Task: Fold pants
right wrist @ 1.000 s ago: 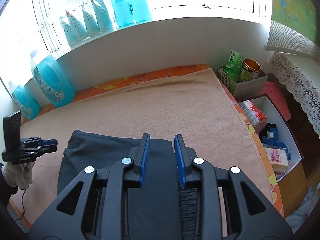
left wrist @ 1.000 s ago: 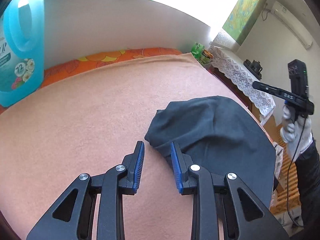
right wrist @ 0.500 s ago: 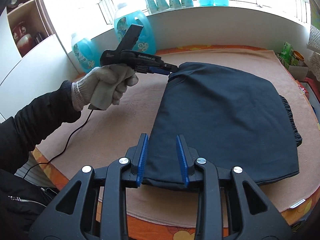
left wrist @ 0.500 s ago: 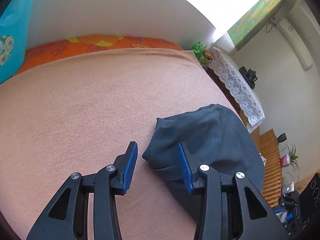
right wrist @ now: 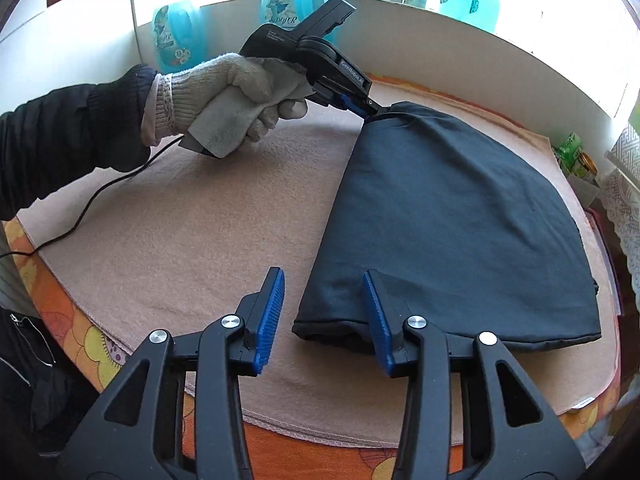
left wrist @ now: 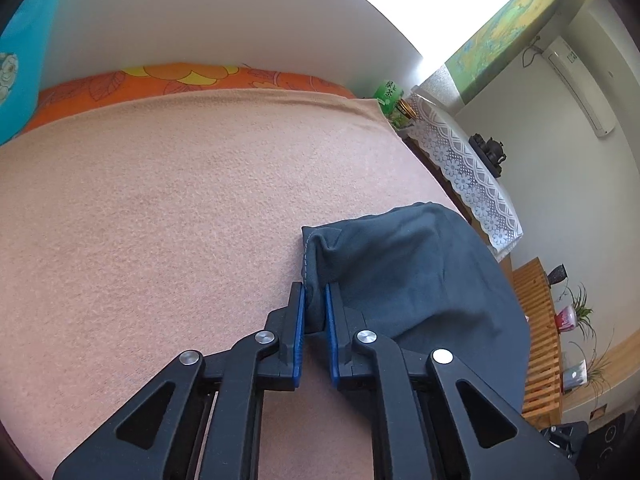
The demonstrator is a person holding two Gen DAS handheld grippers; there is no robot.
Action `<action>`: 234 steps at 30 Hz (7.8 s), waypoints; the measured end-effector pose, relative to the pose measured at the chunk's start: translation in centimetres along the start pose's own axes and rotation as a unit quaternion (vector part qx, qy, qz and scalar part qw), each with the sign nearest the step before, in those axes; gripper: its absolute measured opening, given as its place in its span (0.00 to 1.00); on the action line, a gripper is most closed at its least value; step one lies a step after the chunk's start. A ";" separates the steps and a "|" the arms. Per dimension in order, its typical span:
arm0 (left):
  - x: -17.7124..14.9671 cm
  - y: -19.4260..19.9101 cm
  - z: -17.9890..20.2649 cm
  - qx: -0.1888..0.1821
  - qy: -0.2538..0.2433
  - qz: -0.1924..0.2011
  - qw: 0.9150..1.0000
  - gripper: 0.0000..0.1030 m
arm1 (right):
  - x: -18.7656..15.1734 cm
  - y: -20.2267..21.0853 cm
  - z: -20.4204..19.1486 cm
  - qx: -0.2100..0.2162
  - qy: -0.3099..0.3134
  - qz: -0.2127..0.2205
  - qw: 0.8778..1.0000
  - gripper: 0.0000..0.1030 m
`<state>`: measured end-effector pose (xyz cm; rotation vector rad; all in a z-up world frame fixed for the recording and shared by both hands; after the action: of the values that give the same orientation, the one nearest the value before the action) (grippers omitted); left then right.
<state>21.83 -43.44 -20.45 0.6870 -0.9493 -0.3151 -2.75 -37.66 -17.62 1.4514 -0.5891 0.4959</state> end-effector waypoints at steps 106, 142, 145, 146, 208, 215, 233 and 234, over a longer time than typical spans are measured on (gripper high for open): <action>-4.8 -1.8 10.0 0.102 -0.081 -0.020 0.991 0.20 | 6.2 -7.8 29.6 0.086 -0.229 -0.066 0.967 0.35; 5.1 6.9 9.6 0.094 -0.078 0.127 0.984 0.07 | 20.6 1.2 22.3 0.048 -0.109 0.105 0.987 0.15; 7.7 7.7 8.4 0.121 -0.089 0.144 0.978 0.06 | 23.9 0.3 22.5 0.053 -0.105 0.119 0.986 0.15; 8.5 7.9 7.8 0.124 -0.087 0.149 0.977 0.06 | 25.0 -0.3 22.6 0.055 -0.102 0.121 0.986 0.15; 1.9 13.6 9.2 0.214 -0.099 0.131 0.963 0.58 | 16.3 3.9 16.2 -0.062 -0.139 0.179 0.972 0.73; -1.4 16.4 11.7 0.230 -0.103 0.148 0.956 0.72 | 12.7 8.6 14.9 -0.097 -0.183 0.222 0.953 0.89; -9.7 20.1 14.5 0.253 -0.068 0.154 0.953 0.78 | 5.8 12.2 9.8 -0.096 -0.243 0.232 0.937 0.95; -10.0 20.2 14.4 0.255 -0.065 0.155 0.952 0.78 | 5.5 12.1 9.7 -0.098 -0.245 0.231 0.937 0.95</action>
<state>3.42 -28.77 -7.81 0.9785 -1.2626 0.1760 -6.95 -46.74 -4.58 1.2423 -1.3612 0.4204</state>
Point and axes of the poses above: each gripper's, at about its wrist camera, not at the fingertips, and y roughly against the way its jaws point, z to its right, x to its top, the point moved 9 cm from there along -y, roughly the way its jaws point, and after that the axes turned 13 degrees about -y, right-handed, at the moved point
